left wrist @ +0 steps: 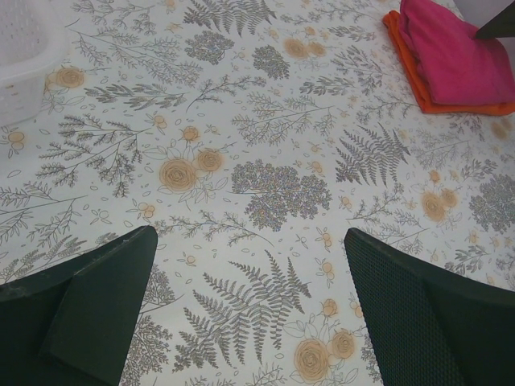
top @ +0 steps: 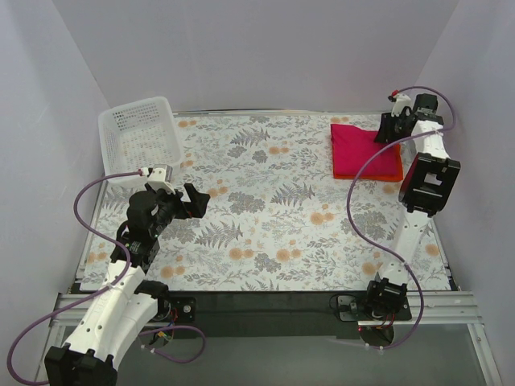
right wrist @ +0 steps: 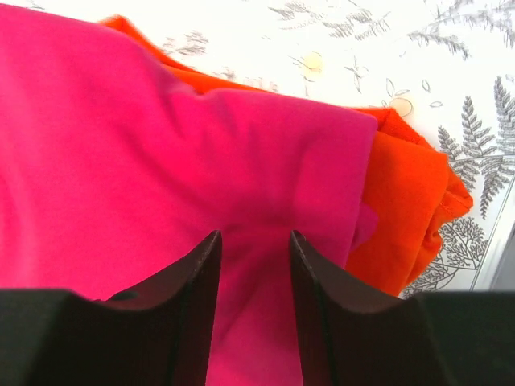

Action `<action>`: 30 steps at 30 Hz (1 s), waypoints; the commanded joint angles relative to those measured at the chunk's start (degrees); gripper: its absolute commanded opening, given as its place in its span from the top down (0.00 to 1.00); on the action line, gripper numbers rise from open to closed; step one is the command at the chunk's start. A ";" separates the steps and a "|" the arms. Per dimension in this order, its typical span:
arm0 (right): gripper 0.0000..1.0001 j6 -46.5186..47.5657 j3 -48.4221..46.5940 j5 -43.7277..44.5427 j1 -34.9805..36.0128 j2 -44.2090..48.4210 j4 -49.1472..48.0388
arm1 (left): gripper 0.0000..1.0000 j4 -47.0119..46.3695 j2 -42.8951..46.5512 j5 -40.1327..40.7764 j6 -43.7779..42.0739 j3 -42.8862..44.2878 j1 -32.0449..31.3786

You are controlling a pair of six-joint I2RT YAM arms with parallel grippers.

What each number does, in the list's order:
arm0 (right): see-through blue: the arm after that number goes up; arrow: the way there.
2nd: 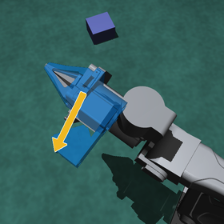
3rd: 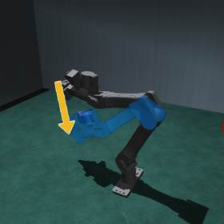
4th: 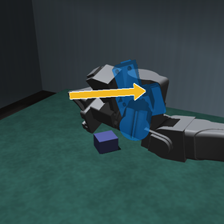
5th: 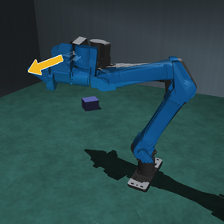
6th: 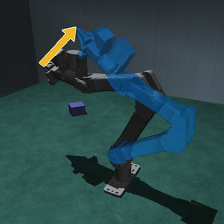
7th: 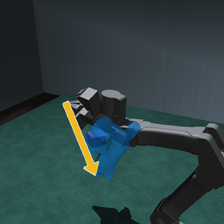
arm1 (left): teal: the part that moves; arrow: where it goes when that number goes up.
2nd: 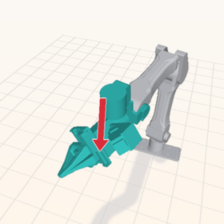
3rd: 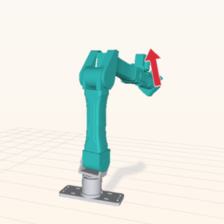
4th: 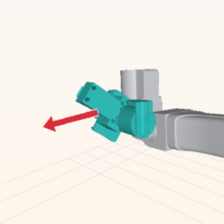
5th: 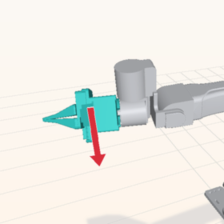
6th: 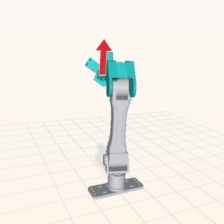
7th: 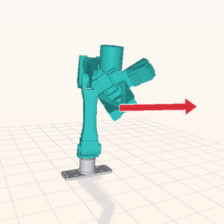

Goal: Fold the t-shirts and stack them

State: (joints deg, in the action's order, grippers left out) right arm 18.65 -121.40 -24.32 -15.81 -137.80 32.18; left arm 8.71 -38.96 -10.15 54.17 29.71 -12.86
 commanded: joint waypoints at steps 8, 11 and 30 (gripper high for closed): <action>0.62 -4.14 1.00 -25.93 1.05 7.20 -0.02 | 0.04 -0.62 -0.06 -0.66 -0.73 0.08 0.21; 0.68 -10.38 -1.02 -30.43 2.54 3.42 -0.89 | 0.04 -0.62 -0.33 -0.75 -0.73 0.08 0.21; 0.72 -32.28 -5.24 -23.48 8.08 -10.91 -14.78 | 0.05 -0.27 -2.26 -0.31 -0.65 0.17 0.21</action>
State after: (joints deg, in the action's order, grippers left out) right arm -12.86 -122.98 -46.94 -7.11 -147.94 19.94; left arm 8.60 -41.06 -10.35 54.17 29.71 -12.86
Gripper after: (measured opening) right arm 0.279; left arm 0.953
